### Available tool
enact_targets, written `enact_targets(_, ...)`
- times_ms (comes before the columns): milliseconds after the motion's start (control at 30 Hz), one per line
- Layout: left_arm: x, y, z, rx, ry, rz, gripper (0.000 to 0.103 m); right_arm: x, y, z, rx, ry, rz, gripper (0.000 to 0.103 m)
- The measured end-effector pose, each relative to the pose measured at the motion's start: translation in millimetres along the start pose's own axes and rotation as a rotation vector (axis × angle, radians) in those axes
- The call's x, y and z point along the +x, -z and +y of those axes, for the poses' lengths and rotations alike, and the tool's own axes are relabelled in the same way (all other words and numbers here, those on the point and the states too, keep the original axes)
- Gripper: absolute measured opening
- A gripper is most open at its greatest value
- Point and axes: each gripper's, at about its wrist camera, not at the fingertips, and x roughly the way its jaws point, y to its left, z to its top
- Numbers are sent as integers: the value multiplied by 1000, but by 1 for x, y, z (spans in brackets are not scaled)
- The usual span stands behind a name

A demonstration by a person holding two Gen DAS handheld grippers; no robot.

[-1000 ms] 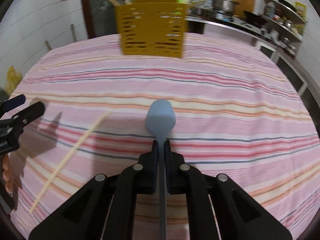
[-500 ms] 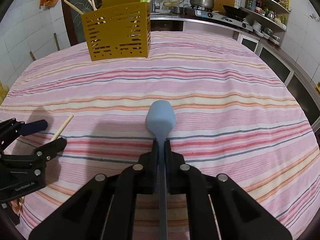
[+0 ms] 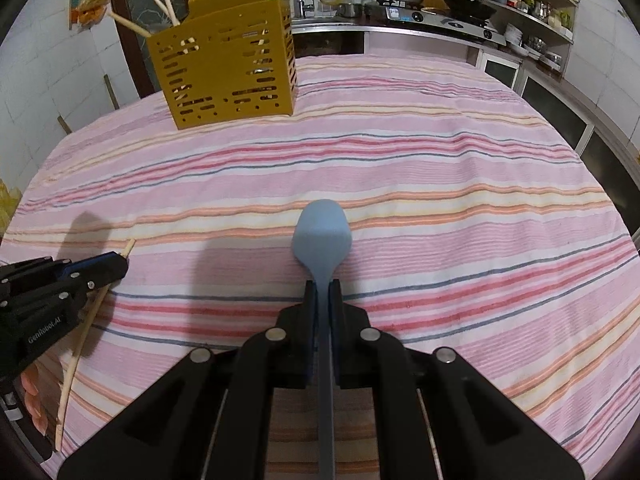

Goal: Organize utensils
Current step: 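Close the right gripper on the blue plastic spoon while the left gripper grasps a chopstick, then lift the blue spoon and chopstick and carry them over the yellow holder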

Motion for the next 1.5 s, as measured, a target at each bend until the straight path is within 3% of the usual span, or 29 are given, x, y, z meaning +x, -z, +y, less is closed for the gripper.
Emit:
enact_targets(200,-19,-3,20,-66,-33,-60,5,-16,3,8,-4,-32,-66,7)
enact_targets(700,-143,14,54,-113,-174,-451,5,-82,4,33,6,-73,-353,7)
enact_targets(1100,-188,49,52,-120,-214,-583,5,-86,14,38,-2,-77,-412,7)
enact_targets(1500,-202,38,45,-119,-199,-645,5,-95,10,37,-13,-72,-455,7)
